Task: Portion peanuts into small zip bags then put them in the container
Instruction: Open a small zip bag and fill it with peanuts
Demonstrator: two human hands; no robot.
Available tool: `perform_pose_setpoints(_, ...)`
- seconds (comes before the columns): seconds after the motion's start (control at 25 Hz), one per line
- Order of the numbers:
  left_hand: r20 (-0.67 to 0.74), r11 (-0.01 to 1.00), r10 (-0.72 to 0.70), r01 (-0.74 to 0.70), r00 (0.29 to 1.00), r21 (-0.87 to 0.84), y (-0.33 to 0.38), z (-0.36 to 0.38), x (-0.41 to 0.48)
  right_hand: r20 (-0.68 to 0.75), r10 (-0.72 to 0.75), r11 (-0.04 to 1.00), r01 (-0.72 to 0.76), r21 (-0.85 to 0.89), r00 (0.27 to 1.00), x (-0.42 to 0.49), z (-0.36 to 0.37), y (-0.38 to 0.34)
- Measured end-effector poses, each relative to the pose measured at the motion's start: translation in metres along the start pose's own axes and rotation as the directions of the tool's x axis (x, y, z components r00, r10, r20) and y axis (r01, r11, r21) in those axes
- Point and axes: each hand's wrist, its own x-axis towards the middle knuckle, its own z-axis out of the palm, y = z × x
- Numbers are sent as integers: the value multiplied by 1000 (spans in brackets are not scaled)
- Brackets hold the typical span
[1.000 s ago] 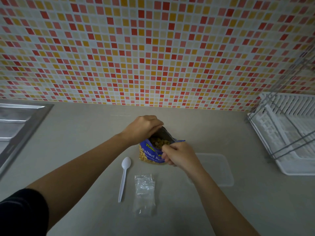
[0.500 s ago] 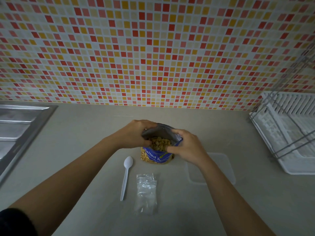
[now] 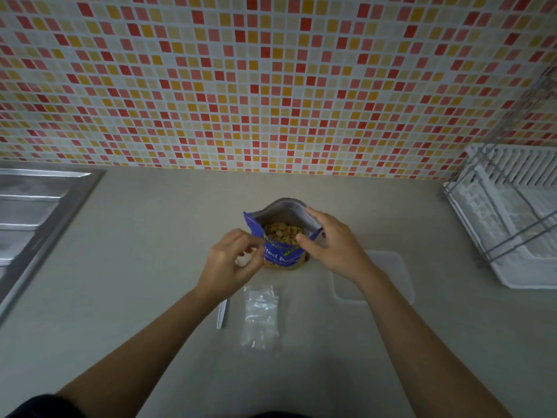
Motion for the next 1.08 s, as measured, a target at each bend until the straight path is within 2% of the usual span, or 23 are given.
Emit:
perform_pose_setpoints(0.04, 159, 999, 14, -19, 987, 31, -8, 5, -15, -20, 1, 1000, -1, -1, 1000, -1, 2, 0)
perform_pose_setpoints(0.12, 452, 993, -6, -50, 892, 110, -28, 14, -41, -31, 18, 1000, -18, 6, 999, -2, 4, 2)
perform_pose_setpoints(0.16, 540, 989, -53, -29, 840, 142, -34, 17, -50, -25, 22, 1000, -22, 4, 999, -2, 5, 2)
perform_pose_setpoints(0.24, 616, 980, -153, 38, 772, 197, -39, 20, -64, -20, 17, 1000, -17, -5, 1000, -3, 6, 3)
perform_pose_setpoints(0.32, 631, 972, -177, 32, 756, 234, -39, 25, -72, -15, 24, 1000, -24, 2, 1000, -4, 6, 4)
perform_pose_setpoints(0.52, 597, 963, -181, 18, 782, 268, -37, 31, -71, 20, 47, 999, -47, 27, 999, -4, 5, 4)
perform_pose_setpoints(0.68, 591, 961, -65, -110, 804, 255, -31, 24, -66, 33, 55, 997, -56, 44, 998, -4, 6, 5)
perform_pose_setpoints(0.8, 602, 965, -27, -136, 798, 223, -16, 9, -48, -7, 7, 1000, -7, 2, 1000, -5, 8, 7)
perform_pose_setpoints(0.84, 600, 980, -29, -94, 800, 173, -6, 1, -38, -50, -32, 999, 32, -9, 998, -6, 9, 7)
perform_pose_setpoints(0.96, 535, 984, -111, 167, 837, -58, 24, -24, -3, -242, -144, 985, 163, 61, 960, -13, 10, -1)
perform_pose_setpoints(1.04, 454, 935, -182, 296, 872, -194, 35, -35, 16, -274, -120, 933, 203, 296, 954, -22, 6, -13)
perform_pose_setpoints(1.08, 423, 897, -219, 352, 879, -268, 37, -38, 23, -217, -83, 883, 173, 436, 972, -26, 4, -19)
